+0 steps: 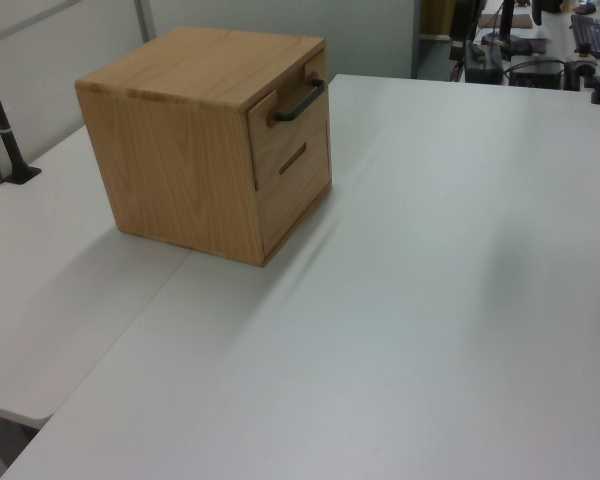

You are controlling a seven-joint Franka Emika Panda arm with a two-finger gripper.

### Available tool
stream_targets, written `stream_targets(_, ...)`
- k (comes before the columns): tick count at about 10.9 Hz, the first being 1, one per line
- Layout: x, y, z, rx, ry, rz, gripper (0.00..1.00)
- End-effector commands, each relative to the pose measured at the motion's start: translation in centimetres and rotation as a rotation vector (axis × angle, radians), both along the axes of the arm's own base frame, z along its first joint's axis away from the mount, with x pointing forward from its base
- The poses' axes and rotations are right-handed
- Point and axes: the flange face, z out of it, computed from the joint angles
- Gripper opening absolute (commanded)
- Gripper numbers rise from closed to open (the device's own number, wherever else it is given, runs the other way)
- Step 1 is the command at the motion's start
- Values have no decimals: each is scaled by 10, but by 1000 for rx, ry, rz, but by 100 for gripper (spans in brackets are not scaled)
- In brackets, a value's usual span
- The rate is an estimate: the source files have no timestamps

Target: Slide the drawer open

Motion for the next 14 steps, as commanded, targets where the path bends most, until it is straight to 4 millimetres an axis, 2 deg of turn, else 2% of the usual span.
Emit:
stream_targets(1,-2,4,-2,29,-6,12,100)
stream_targets(8,-2,4,-2,32,-6,11,100)
stream_targets(10,-1,4,-1,38,-14,-40,100)
stream_targets(13,8,4,-5,51,-18,-112,100)
stream_targets(14,17,7,-16,60,-1,-123,100)
